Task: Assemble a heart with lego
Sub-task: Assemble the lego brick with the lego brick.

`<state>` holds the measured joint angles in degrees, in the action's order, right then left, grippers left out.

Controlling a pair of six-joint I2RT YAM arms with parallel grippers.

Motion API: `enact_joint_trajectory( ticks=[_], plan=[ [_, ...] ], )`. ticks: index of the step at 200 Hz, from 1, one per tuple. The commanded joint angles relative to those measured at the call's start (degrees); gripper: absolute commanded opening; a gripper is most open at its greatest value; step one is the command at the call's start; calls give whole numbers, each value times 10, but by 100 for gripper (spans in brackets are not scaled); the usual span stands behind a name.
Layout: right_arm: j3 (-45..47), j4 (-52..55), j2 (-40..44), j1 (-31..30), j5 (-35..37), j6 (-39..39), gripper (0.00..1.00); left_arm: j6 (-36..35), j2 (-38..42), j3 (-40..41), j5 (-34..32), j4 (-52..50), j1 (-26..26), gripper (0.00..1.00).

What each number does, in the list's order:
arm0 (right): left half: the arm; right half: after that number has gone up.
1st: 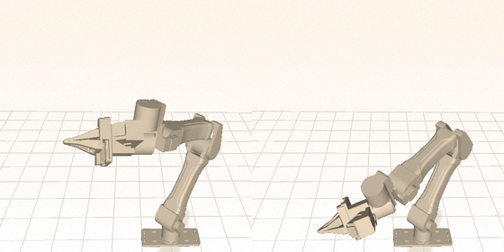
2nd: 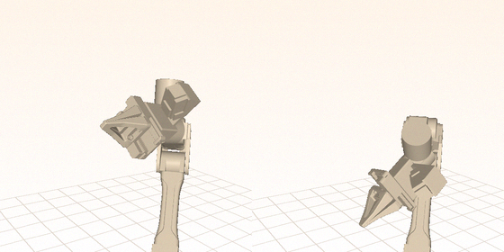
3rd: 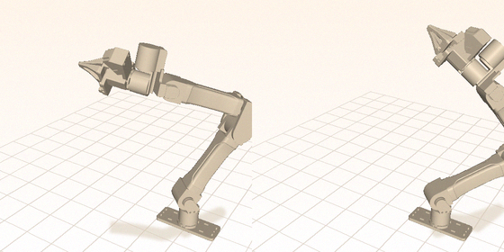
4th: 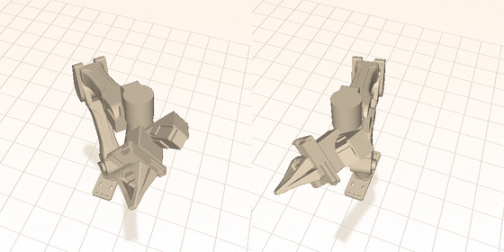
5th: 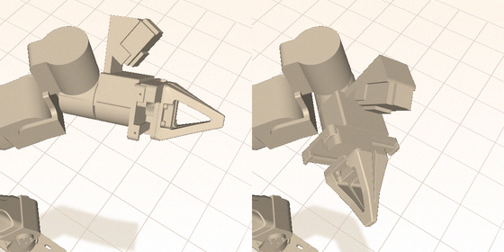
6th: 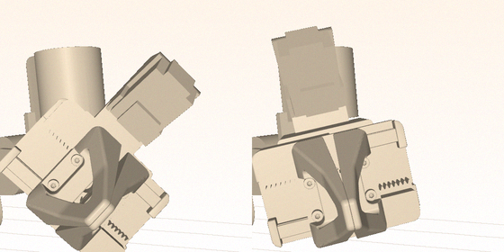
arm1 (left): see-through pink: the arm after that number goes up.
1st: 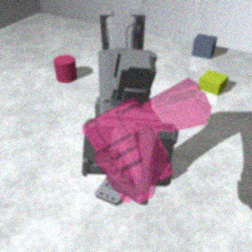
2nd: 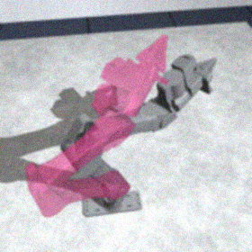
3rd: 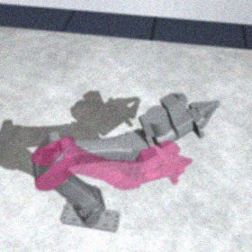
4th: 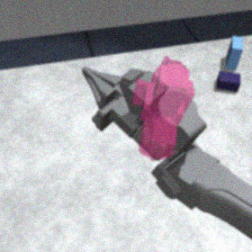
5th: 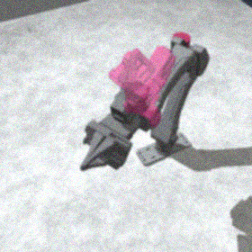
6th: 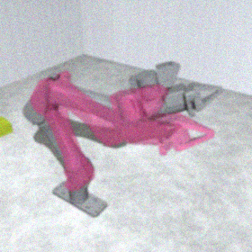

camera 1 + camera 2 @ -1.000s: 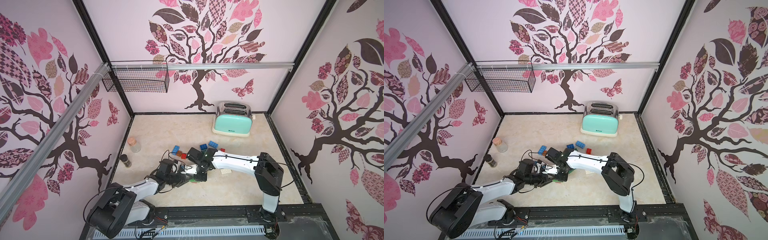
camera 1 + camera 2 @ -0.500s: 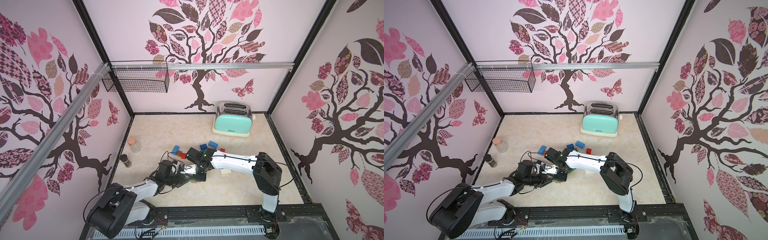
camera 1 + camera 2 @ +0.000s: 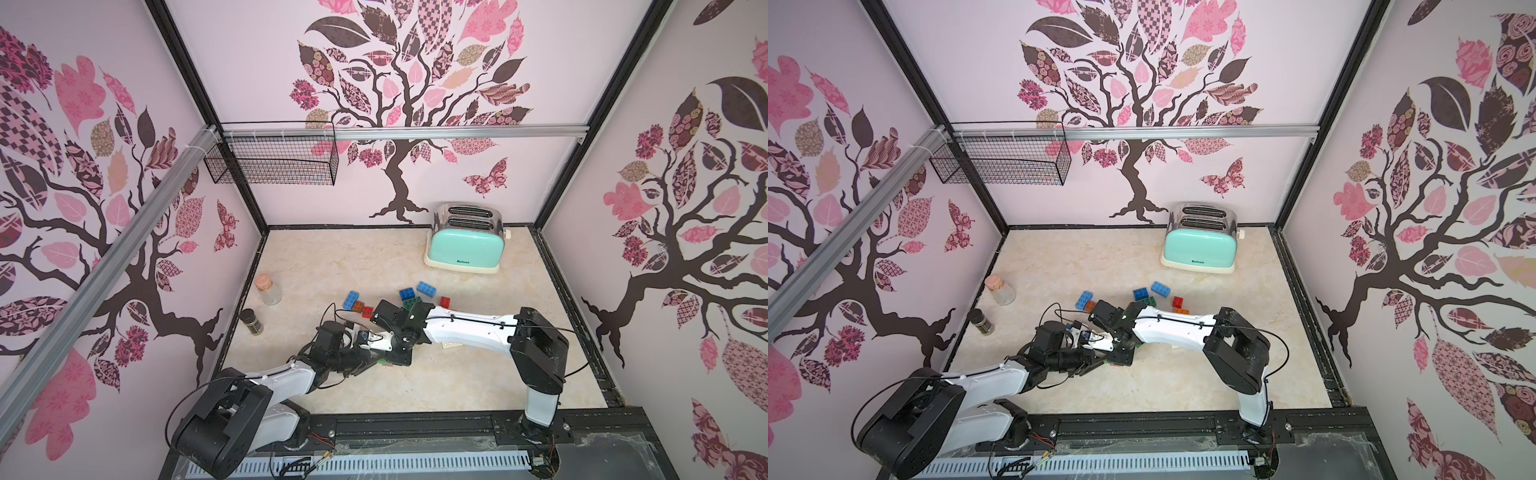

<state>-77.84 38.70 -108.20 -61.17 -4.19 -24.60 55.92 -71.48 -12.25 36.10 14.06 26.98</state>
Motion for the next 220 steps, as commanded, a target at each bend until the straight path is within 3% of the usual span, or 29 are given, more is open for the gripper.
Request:
enact_joint_trajectory(
  ticks=[1, 80, 124, 220],
  plan=[
    [32, 10, -69, -14, 9, 0, 20, 0, -1, 16, -37, -52, 2, 43],
    [-2, 21, -29, 12, -79, 0, 23, 0, 20, 21, -45, -55, 2, 44],
    [-15, 14, -13, 12, -73, 12, 29, 3, 32, 19, -38, -52, 2, 46],
    [-8, -4, 21, 12, -76, 16, 52, 2, 59, 8, -48, -83, 2, 48]
  ],
)
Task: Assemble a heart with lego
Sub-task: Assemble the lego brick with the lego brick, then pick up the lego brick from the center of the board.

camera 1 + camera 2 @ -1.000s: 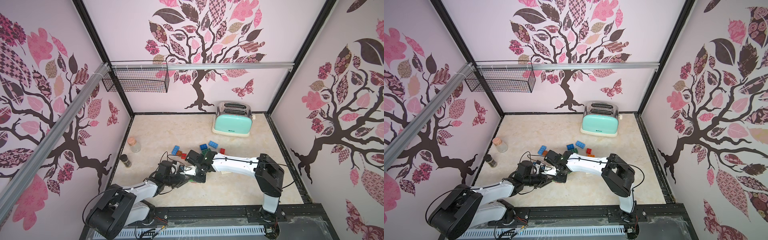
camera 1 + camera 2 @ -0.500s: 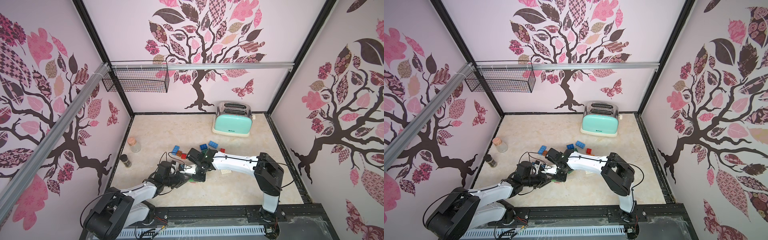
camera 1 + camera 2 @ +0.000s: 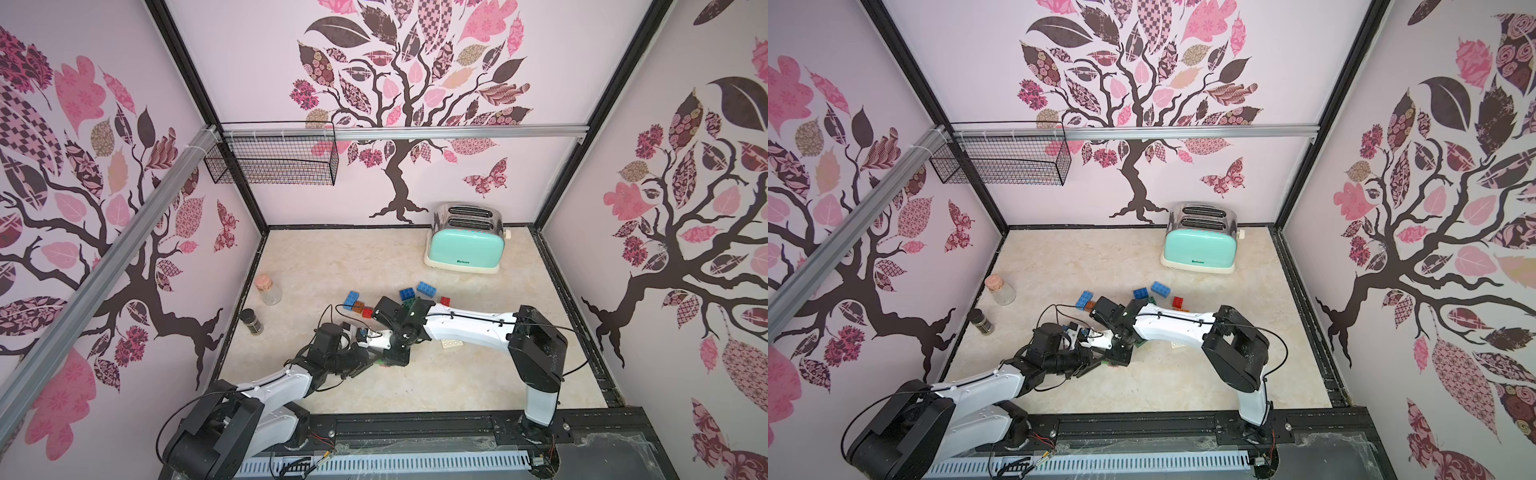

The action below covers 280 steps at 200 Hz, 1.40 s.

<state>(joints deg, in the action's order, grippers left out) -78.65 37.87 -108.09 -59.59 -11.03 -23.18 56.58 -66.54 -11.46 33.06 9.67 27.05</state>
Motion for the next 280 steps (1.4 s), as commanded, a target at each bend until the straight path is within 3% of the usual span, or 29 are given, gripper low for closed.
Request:
enact_joint_trajectory(
  ticks=[1, 64, 104, 152, 191, 224, 280],
  plan=[
    [0, 5, 20, -3, -7, 2, 53, -5, 11, 0, -18, -39, 1, 48],
    [3, -18, 66, 16, -23, 19, 57, -4, 46, -19, -30, -71, 1, 60],
    [24, -46, 104, 33, -19, 40, 58, 2, 66, -34, -30, -83, 1, 62],
    [83, -107, 167, 88, 8, 55, 57, -25, 126, -79, -46, -189, -28, 62],
    [90, -132, 153, 156, 42, 116, 57, -82, 130, -118, -25, -269, -96, 62],
    [98, -163, 137, 177, 78, 143, 58, -111, 92, -154, -29, -287, -99, 62],
    [52, -186, 56, 208, 71, 180, 59, -142, 48, -201, -36, -301, -107, 62]
  ],
)
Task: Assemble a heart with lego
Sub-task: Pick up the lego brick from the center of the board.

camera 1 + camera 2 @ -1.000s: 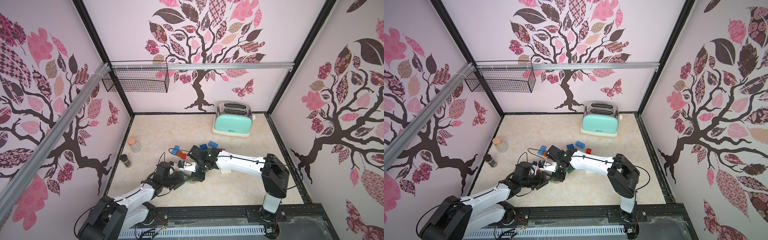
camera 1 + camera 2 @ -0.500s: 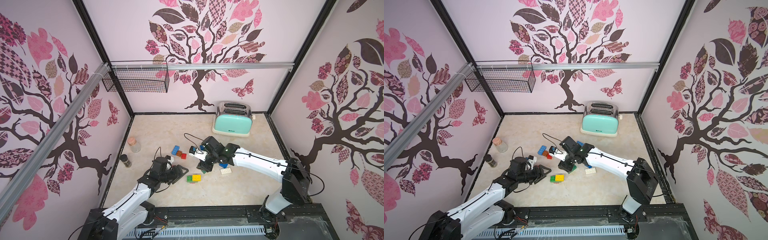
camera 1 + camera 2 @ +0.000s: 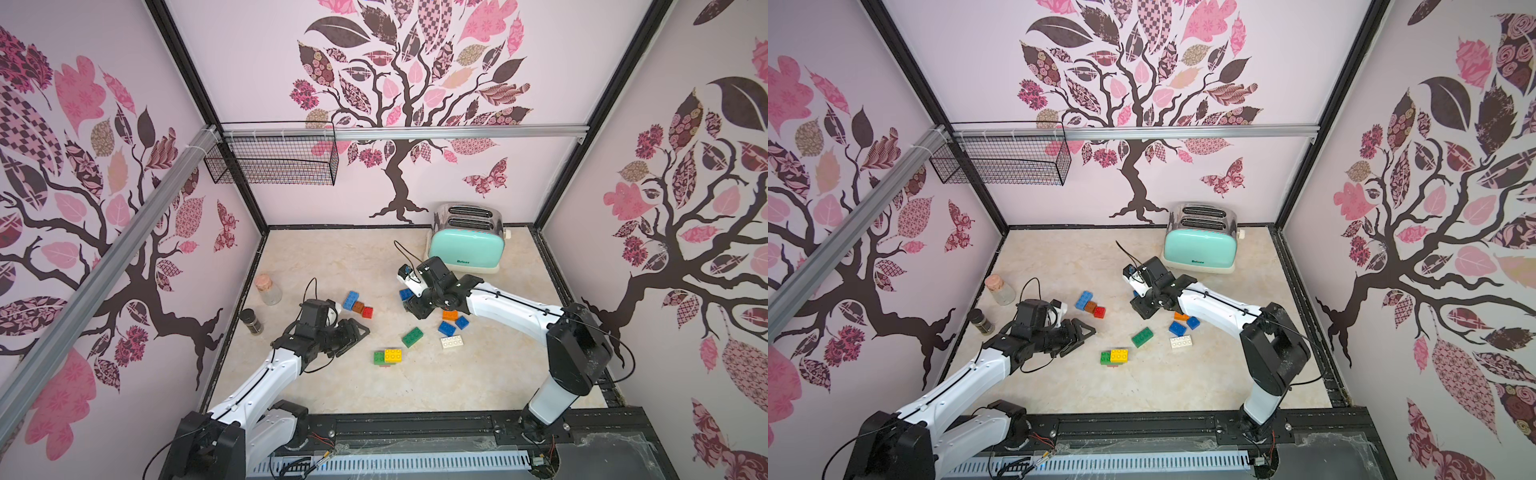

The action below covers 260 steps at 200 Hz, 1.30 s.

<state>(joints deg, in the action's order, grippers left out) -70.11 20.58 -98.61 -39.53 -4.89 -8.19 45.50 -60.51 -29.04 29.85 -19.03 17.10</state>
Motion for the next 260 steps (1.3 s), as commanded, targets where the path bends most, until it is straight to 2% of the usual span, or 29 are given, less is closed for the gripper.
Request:
enact_joint_trajectory(
  ticks=[1, 73, 120, 159, 202, 260],
  plan=[
    [-34, -14, -40, 8, 10, 31, 60, -32, -13, -26, -4, -14, -7, 62],
    [-108, -50, -135, 40, -3, 92, 71, -39, -29, -18, 6, -7, -31, 61],
    [-146, -55, -177, 55, -37, 106, 72, -38, -39, -10, 9, 2, -38, 61],
    [-171, -43, -214, 56, -38, 117, 72, -40, -41, -8, 9, 2, -40, 61],
    [-183, -30, -233, 56, -53, 128, 73, -37, -32, 1, 9, 3, -43, 61],
    [-141, -42, -208, 47, -107, 155, 72, -34, -28, 6, 10, 7, -43, 60]
  ],
)
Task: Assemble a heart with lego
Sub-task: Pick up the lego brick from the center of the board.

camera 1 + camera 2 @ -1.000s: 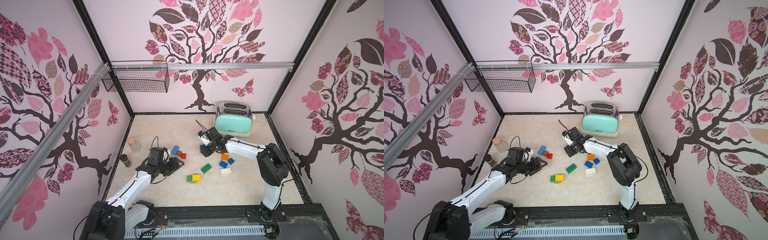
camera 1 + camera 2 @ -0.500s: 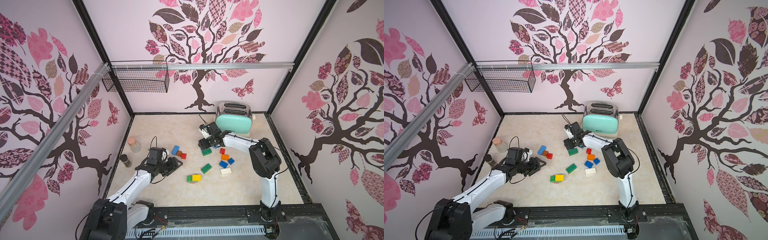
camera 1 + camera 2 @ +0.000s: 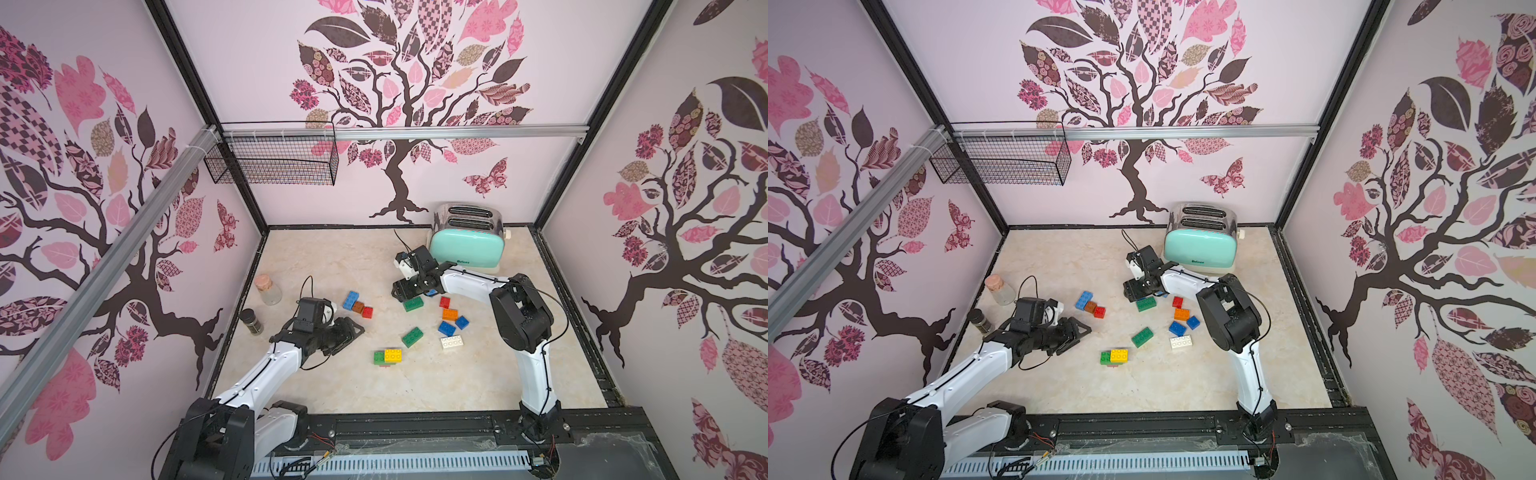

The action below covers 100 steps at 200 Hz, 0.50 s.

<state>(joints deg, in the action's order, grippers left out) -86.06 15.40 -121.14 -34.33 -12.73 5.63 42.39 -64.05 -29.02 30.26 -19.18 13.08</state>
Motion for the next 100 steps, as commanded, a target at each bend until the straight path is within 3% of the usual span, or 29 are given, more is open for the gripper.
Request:
enact_joint_trajectory(
  ticks=[1, 67, 100],
  plan=[
    [19, 10, 18, -5, -29, 17, 72, -3, 8, 6, 5, 8, -3, 60],
    [38, 8, 60, -44, -57, 21, 72, 7, 20, 17, 6, 12, -3, 60],
    [28, 34, 60, -45, -6, -7, 71, 11, 29, 22, 5, 12, -3, 60]
  ],
)
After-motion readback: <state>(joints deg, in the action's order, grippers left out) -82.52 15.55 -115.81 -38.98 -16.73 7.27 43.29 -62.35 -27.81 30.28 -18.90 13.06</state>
